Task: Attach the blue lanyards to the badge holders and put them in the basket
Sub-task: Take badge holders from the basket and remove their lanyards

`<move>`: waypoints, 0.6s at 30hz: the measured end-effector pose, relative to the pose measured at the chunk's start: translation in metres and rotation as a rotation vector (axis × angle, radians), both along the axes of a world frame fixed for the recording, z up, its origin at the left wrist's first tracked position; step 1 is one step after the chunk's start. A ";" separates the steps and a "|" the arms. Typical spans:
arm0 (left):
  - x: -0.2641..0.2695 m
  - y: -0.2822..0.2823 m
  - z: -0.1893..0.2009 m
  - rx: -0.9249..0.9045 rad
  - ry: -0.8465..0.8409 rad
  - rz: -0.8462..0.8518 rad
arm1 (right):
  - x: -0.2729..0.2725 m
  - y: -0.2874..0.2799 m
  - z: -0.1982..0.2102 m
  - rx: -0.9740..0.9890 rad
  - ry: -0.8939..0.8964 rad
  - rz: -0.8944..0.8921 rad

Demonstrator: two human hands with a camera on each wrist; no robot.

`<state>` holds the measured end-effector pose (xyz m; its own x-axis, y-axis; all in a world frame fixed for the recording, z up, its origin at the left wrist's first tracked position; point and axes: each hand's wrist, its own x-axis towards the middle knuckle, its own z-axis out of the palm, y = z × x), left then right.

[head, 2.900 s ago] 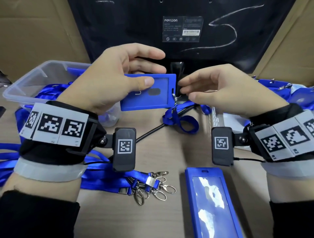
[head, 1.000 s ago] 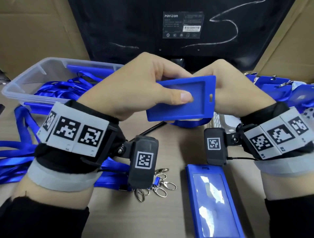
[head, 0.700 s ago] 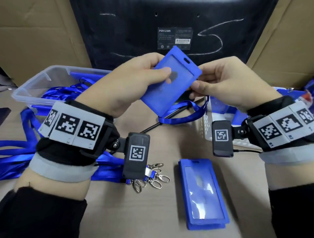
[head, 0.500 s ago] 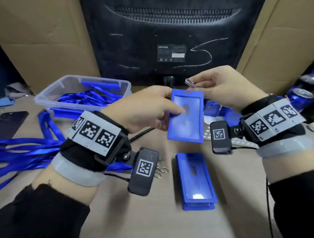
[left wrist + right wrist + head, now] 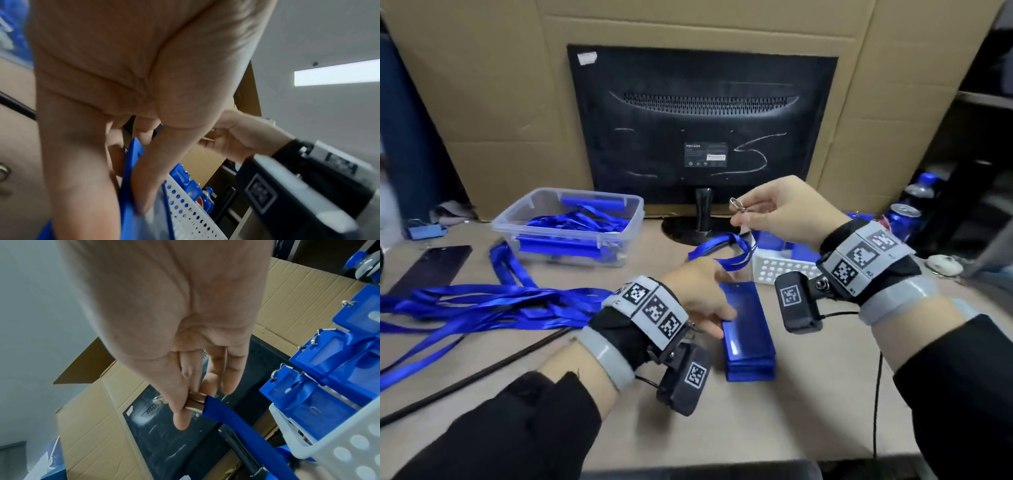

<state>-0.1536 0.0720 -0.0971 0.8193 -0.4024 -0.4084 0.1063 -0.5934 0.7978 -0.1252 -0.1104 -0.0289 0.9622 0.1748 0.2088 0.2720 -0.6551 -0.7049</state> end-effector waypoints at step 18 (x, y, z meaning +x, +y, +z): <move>0.014 0.110 0.079 -0.318 -0.480 0.674 | -0.027 0.048 0.032 0.529 -0.265 0.046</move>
